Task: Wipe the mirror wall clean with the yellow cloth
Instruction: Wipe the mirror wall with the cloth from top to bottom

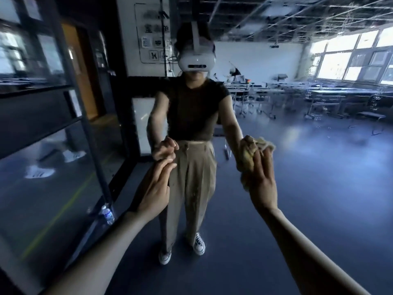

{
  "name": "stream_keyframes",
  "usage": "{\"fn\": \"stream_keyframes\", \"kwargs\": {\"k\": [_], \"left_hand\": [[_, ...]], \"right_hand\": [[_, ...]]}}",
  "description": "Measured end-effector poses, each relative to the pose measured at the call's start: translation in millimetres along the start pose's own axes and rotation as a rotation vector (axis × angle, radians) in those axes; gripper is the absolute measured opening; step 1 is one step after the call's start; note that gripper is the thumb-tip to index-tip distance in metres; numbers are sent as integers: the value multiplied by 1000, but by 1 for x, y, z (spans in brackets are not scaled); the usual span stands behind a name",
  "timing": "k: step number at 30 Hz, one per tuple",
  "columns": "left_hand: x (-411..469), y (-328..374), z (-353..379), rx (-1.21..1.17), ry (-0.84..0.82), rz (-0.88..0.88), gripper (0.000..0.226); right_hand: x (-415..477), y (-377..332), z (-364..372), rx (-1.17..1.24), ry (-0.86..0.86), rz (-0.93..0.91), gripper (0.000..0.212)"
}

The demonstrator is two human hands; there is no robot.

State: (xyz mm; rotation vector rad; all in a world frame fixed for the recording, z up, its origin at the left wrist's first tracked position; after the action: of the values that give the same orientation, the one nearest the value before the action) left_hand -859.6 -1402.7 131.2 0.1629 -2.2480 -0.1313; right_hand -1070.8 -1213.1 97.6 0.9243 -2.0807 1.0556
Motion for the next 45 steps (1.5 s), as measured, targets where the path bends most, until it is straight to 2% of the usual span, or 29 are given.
{"fn": "stream_keyframes", "kwargs": {"k": [3,6,10,12,15,17,20,24,27,30,32,34,36,37,39,43,45], "left_hand": [[-9,-5,1,23,-25,-42,57],[-24,-14,-2,41,-52,-82,54],[-51,-34,-12,47,-67,-143,61],[-64,-46,-22,43,-64,-174,67],[-82,-64,-43,40,-34,-230,70],[-94,-76,-57,40,1,-278,68],[-113,-91,-73,74,31,-335,62],[-133,-112,-91,105,50,-363,57],[-142,-129,-106,130,55,-385,44],[-139,-147,-119,137,66,-378,44],[-133,-162,-123,69,91,-405,41],[-125,-183,-127,-112,141,-535,39],[-113,-201,-131,-454,172,-706,32],[-106,-206,-131,-648,164,-755,31],[-94,-217,-139,-911,147,-807,28],[-85,-249,-175,-1002,172,-845,12],[-87,-268,-194,-919,170,-799,11]], "right_hand": [[-9,-18,12,78,70,115,88],[-21,-51,44,114,21,121,93],[-27,-119,83,126,-111,-78,88],[-26,-149,96,127,-163,-160,77],[-23,-180,115,114,-179,-327,71],[-24,-200,130,109,-164,-437,83],[-27,-228,149,142,-208,-432,102],[-32,-270,168,145,-220,-477,80],[-33,-292,182,124,-281,-493,76],[-33,-310,191,105,-387,-553,70],[-31,-321,200,117,-473,-586,64],[-27,-333,207,243,-564,-525,59],[-27,-352,206,430,-600,-515,62],[-30,-364,205,508,-628,-513,67],[-32,-388,205,624,-643,-452,60],[-30,-421,222,850,-702,-190,25],[-29,-431,231,876,-706,-179,25]]}}
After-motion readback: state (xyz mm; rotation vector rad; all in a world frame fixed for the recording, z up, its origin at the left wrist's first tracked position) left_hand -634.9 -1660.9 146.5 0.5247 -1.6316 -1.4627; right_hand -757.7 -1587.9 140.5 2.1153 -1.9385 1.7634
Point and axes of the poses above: each hand's wrist, its own x-axis towards the middle knuckle, its own z-axis out of the palm, y = z × x, the point moved 6 cm from there along x, towards the middle knuckle, and after that the axes turned 4 degrees about -x, right-handed, at the moved point
